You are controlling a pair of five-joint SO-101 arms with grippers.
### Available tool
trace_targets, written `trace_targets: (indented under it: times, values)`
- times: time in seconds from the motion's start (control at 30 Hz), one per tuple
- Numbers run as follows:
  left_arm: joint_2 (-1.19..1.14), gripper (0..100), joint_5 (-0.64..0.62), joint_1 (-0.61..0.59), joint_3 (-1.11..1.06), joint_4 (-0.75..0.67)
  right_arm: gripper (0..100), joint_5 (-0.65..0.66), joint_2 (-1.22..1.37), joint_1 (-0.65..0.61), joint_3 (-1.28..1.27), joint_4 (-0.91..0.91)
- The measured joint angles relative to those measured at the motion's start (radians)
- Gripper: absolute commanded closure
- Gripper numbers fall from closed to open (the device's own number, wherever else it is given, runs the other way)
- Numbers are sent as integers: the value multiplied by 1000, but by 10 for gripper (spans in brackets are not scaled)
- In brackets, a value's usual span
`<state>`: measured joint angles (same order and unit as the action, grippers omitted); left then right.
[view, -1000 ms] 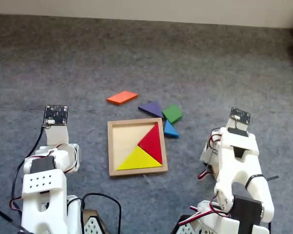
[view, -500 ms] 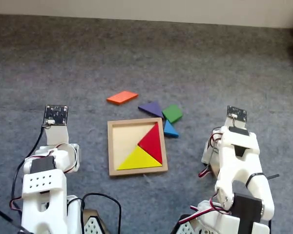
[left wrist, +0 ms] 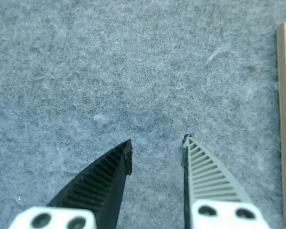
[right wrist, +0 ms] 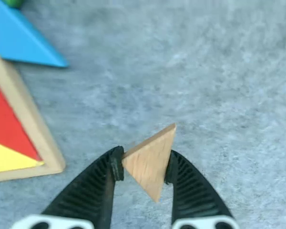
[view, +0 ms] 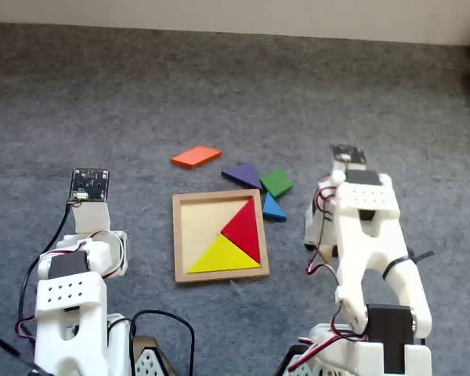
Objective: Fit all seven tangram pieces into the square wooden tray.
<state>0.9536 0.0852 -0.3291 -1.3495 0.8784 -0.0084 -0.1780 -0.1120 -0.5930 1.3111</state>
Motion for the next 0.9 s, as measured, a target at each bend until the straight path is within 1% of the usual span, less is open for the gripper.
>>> trace_targets:
  times: [0.17,0.27,0.33,0.43,0.57,0.63,0.73,0.9]
  values:
    - [0,810,0,-2,0,0,955,0,0,-117,58,11]
    - [0,810,0,-35,0,0,955,26,11,-207,81,14]
    - [0,810,0,-58,0,0,955,98,18,-272,84,-5]
    - [0,810,0,-74,0,0,955,252,18,-350,84,-74]
    - [0,810,0,-74,0,0,955,489,18,-399,84,-180]
    - [0,810,0,-74,0,0,955,586,18,-413,84,-216]
    - [0,810,0,-74,0,0,955,695,18,-442,84,-269]
    - [0,810,0,-74,0,0,954,841,18,-477,84,-362]
